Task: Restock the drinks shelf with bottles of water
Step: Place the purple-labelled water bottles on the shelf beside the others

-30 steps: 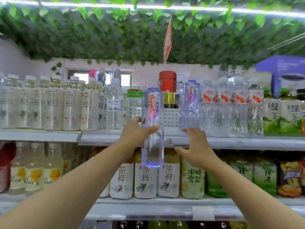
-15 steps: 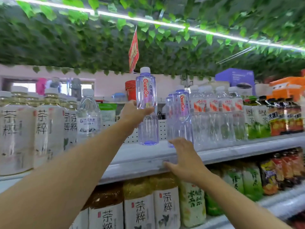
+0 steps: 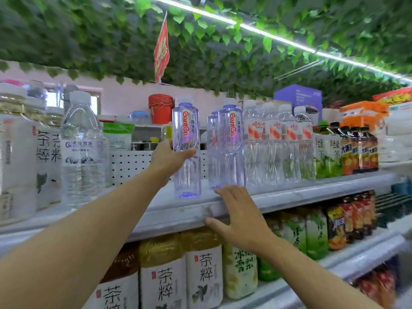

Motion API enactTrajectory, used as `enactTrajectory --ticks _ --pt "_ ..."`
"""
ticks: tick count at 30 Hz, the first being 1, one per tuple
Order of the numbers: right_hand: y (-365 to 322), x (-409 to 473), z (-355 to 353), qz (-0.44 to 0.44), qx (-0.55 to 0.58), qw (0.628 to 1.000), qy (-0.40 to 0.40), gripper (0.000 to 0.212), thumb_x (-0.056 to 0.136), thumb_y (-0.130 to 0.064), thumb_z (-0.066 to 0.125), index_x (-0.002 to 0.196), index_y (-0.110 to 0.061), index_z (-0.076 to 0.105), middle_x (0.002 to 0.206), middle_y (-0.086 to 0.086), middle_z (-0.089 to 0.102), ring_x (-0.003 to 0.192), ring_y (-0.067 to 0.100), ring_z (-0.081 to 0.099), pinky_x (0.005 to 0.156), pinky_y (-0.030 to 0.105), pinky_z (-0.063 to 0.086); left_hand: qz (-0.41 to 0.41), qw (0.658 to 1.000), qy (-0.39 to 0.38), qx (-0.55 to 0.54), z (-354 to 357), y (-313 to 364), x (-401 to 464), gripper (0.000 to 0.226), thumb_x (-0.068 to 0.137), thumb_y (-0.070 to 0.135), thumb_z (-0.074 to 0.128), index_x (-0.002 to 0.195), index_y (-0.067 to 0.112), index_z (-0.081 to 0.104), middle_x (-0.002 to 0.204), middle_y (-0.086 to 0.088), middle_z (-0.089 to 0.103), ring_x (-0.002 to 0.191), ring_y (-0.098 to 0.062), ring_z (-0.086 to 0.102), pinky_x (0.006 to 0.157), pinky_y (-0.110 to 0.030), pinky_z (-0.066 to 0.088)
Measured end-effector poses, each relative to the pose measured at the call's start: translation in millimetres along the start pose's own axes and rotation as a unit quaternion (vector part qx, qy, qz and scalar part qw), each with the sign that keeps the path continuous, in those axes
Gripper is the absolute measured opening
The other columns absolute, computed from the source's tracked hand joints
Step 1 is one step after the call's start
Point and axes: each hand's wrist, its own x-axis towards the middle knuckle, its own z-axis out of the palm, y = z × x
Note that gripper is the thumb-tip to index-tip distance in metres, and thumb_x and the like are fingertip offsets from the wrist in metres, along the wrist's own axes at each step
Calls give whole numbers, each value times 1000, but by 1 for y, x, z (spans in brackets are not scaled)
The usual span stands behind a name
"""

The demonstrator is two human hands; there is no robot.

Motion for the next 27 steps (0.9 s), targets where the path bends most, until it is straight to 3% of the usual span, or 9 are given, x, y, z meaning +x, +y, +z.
enactTrajectory --ticks 3,7,10,17,21,24,27 --pt "5 0 1 -21 -12 1000 3 79 73 -74 29 137 -26 34 131 -9 35 123 9 26 106 23 24 -5 1000 -22 8 -3 0 -3 40 84 27 68 118 20 48 108 -1 54 96 -20 53 78 -36 45" --pt "17 3 5 -62 -25 998 7 73 79 -70 35 135 -24 36 128 -7 35 119 11 28 105 25 27 -65 993 -84 57 -11 -6 -3 62 79 12 74 129 20 38 111 -8 59 93 -22 58 64 -32 48" --pt "24 5 12 -90 -26 995 34 69 82 -68 39 131 -21 41 124 -4 42 115 13 34 102 28 33 -90 990 -86 65 -10 -12 4 64 77 8 75 129 18 38 109 -9 61 91 -22 60 61 -31 48" --pt "35 13 16 -155 -38 983 89 63 84 -69 40 120 -19 46 116 -3 51 107 14 42 100 24 30 -119 985 -80 96 15 -19 39 67 78 6 74 132 12 34 123 -14 54 108 -31 56 76 -40 50" --pt "41 20 12 -192 -43 976 90 61 82 -69 45 113 -16 51 108 -2 52 99 15 44 92 29 33 -129 980 -70 131 34 -27 63 76 78 10 75 138 9 28 130 -16 50 109 -33 56 72 -37 52" --pt "44 22 12 -205 -47 973 95 62 81 -69 47 110 -15 53 107 -2 52 99 16 44 96 31 32 -136 979 -70 131 47 -32 77 78 78 9 75 139 9 27 135 -17 47 111 -35 56 70 -38 52" --pt "47 24 13 -214 -54 971 94 63 81 -70 45 110 -15 53 107 -2 53 101 16 44 102 34 29 -145 978 -88 118 56 -36 88 78 79 8 74 141 10 26 138 -18 45 116 -37 53 79 -40 52"
